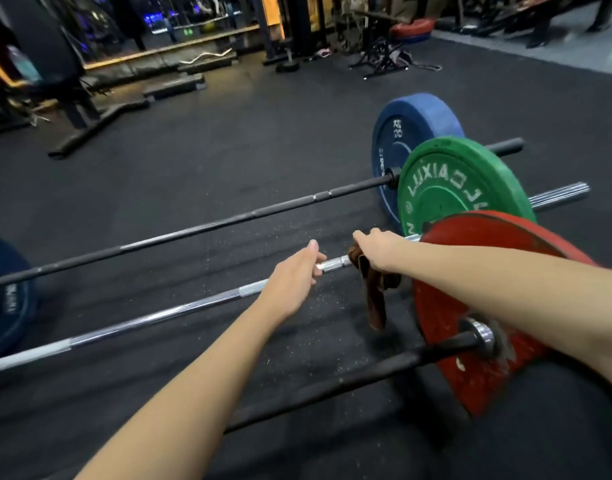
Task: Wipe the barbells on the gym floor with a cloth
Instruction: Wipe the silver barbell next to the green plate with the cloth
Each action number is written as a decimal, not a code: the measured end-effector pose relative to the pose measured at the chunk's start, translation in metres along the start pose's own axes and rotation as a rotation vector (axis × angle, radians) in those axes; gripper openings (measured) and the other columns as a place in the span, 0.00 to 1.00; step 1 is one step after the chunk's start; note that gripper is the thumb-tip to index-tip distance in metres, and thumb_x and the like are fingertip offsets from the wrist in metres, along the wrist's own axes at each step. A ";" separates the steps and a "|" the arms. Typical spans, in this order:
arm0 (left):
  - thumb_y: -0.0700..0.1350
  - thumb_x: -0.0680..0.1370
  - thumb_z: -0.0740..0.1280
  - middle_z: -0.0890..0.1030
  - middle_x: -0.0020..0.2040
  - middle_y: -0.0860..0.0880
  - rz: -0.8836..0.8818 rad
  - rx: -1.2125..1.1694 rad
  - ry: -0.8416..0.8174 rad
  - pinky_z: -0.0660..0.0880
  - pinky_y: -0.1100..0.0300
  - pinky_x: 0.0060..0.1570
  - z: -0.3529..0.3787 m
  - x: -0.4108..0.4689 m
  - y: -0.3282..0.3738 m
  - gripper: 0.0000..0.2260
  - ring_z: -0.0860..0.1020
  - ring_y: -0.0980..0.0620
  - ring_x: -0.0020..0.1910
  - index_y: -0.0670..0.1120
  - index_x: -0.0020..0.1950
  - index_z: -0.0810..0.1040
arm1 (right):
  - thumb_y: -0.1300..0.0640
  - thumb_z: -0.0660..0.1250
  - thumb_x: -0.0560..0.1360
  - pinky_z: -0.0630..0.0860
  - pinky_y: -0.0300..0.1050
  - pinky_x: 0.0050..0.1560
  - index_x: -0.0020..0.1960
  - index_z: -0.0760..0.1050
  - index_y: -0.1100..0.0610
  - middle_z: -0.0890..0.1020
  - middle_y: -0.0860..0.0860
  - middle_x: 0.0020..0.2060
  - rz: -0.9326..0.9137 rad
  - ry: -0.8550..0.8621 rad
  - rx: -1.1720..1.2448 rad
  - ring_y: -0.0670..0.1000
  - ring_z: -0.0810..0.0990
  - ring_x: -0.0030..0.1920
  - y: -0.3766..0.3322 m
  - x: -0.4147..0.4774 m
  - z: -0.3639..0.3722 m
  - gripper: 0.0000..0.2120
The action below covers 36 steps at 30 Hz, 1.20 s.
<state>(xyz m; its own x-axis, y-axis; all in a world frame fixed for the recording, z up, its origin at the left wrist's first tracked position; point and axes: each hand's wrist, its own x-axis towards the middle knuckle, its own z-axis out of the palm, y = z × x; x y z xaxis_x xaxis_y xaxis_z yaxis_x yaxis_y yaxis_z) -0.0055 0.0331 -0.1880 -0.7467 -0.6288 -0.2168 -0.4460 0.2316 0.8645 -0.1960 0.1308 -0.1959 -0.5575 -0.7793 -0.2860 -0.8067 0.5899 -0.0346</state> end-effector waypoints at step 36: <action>0.71 0.81 0.44 0.81 0.40 0.52 0.054 0.011 -0.068 0.68 0.57 0.49 -0.096 -0.008 0.050 0.38 0.74 0.53 0.41 0.47 0.37 0.83 | 0.54 0.67 0.76 0.82 0.61 0.56 0.60 0.80 0.57 0.85 0.60 0.54 0.074 0.054 1.590 0.60 0.86 0.52 -0.118 -0.042 -0.033 0.15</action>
<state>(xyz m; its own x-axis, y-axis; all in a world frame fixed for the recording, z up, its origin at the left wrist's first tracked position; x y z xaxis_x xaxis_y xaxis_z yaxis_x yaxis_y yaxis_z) 0.0258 -0.0213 -0.0992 -0.8013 -0.5636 -0.2009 -0.4096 0.2719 0.8708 -0.0840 0.0871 -0.1482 -0.6183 -0.7261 -0.3008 0.2186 0.2087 -0.9532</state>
